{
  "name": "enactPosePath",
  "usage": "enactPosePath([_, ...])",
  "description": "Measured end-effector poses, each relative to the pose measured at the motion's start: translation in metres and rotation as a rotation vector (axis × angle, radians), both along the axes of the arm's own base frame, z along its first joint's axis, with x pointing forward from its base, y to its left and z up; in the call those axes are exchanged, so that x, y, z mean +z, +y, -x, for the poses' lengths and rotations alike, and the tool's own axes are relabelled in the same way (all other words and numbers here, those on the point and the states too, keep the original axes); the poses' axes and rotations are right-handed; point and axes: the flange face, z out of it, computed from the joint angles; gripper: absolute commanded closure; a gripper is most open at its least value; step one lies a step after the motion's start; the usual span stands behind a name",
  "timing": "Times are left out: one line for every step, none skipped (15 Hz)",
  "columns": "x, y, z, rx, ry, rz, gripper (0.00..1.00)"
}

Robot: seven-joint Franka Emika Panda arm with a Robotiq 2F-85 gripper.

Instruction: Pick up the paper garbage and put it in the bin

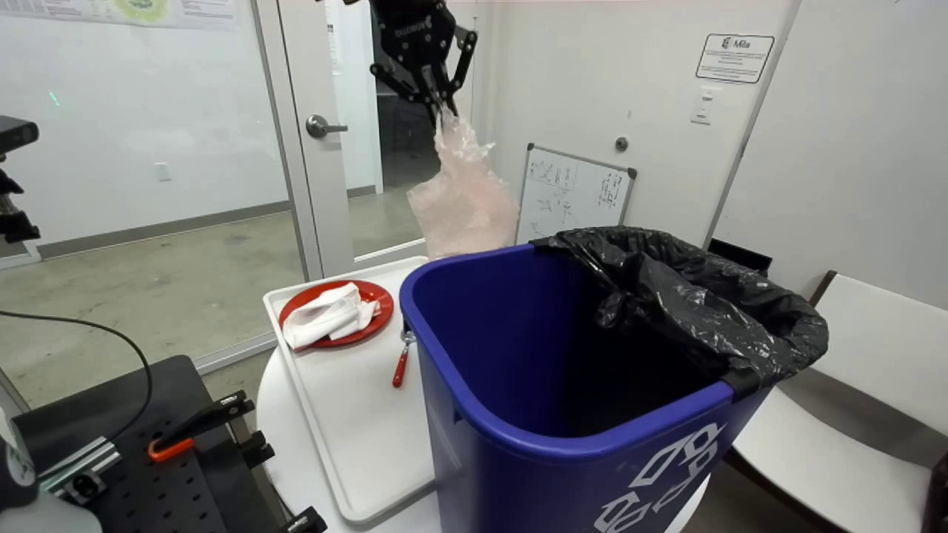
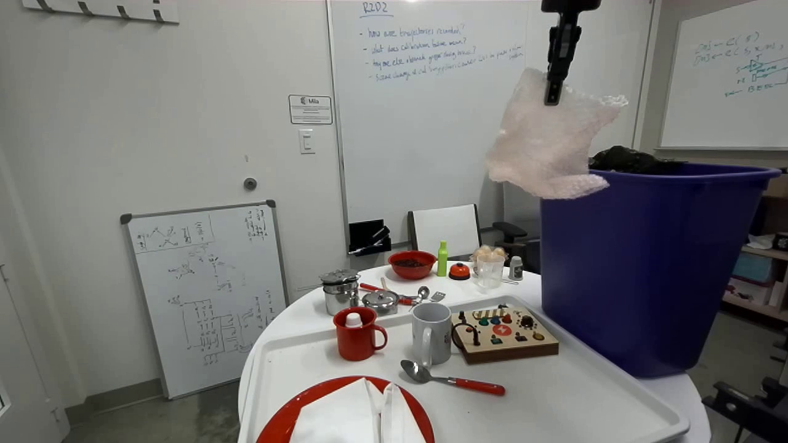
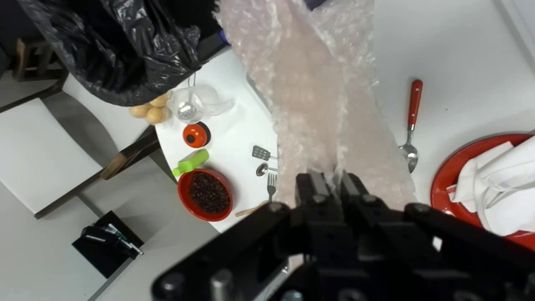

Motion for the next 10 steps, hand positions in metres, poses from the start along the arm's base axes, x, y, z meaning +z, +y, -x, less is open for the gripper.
enactPosePath([0.009, -0.003, 0.003, -0.005, -0.025, -0.007, 0.92])
enactPosePath([0.018, -0.006, 0.007, -0.008, -0.052, -0.016, 0.92])
enactPosePath([0.027, -0.008, 0.01, -0.01, -0.078, -0.025, 0.92])
enactPosePath([0.034, -0.011, 0.014, -0.012, -0.105, -0.035, 0.92])
enactPosePath([0.041, -0.015, 0.019, -0.015, -0.13, -0.043, 0.92])
enactPosePath([0.047, -0.018, 0.024, -0.02, -0.15, -0.049, 0.92])
enactPosePath([0.052, -0.022, 0.029, -0.033, -0.166, -0.054, 0.92])
enactPosePath([0.056, -0.026, 0.035, -0.051, -0.181, -0.06, 0.92])
enactPosePath([0.06, -0.03, 0.04, -0.075, -0.193, -0.065, 0.92])
enactPosePath([0.062, -0.035, 0.046, -0.1, -0.202, -0.069, 0.92])
